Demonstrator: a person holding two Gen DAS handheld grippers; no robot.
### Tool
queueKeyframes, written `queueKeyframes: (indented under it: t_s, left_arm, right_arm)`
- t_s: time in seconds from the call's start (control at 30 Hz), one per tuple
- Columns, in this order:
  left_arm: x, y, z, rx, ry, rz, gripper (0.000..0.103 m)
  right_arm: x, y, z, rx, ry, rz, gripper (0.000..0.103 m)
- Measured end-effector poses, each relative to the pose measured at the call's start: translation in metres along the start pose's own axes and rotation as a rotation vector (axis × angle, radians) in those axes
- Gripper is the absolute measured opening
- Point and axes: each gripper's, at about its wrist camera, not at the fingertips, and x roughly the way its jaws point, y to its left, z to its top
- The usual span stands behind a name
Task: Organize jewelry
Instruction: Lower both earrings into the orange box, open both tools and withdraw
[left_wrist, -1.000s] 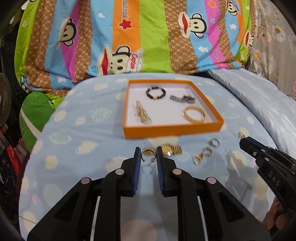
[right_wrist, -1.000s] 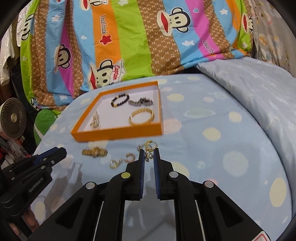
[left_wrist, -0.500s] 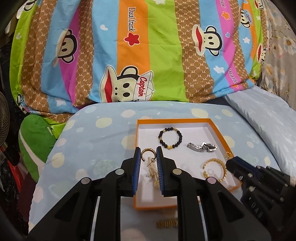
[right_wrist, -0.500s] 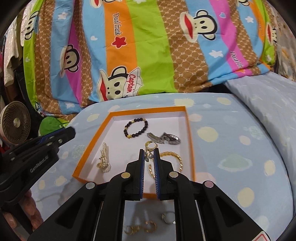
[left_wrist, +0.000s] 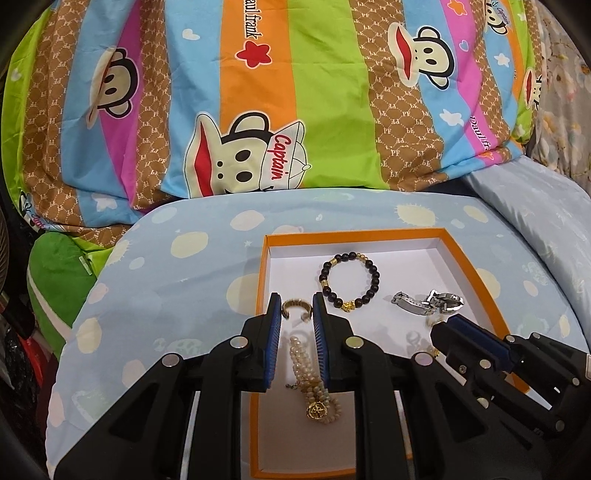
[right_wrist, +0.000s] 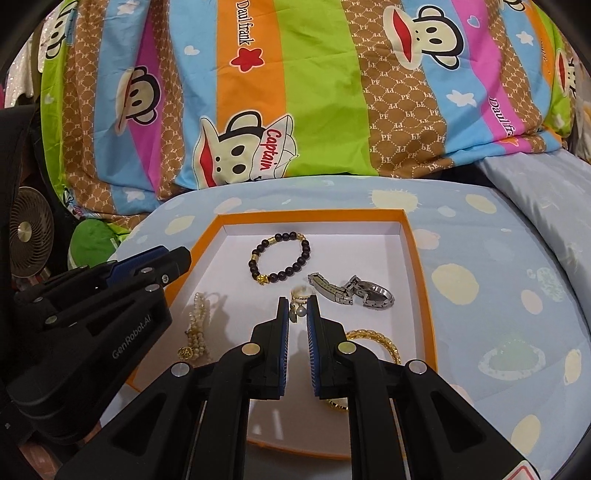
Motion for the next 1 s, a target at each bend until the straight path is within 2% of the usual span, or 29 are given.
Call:
queueKeyframes:
  t_s: [0.13, 0.27, 0.5, 0.7, 1.0]
  left_arm:
    - [0.002, 0.0, -0.001, -0.001, -0.003, 0.004, 0.018]
    - [0.0, 0.0, -0.001, -0.003, -0.007, 0.015, 0.028]
    - [-0.016, 0.001, -0.006, -0.002, -0.023, 0.019, 0.028]
    - [-0.048, 0.01, -0.034, -0.039, -0.025, -0.009, 0.029]
    - [-0.091, 0.01, -0.093, -0.071, 0.001, -0.049, 0.029]
  right_arm:
    - [0.001, 0.0, -0.001, 0.003, -0.001, 0.001, 0.011]
    - [-0.004, -0.001, -0.001, 0.01, -0.018, 0.002, 0.011]
    - [-0.028, -0.006, -0.008, 0.031, -0.046, -0.001, 0.011]
    - [-0.071, -0.02, -0.041, 0.062, -0.072, -0.035, 0.012]
    - [-0.109, -0.039, -0.104, 0.146, -0.015, -0.058, 0.013]
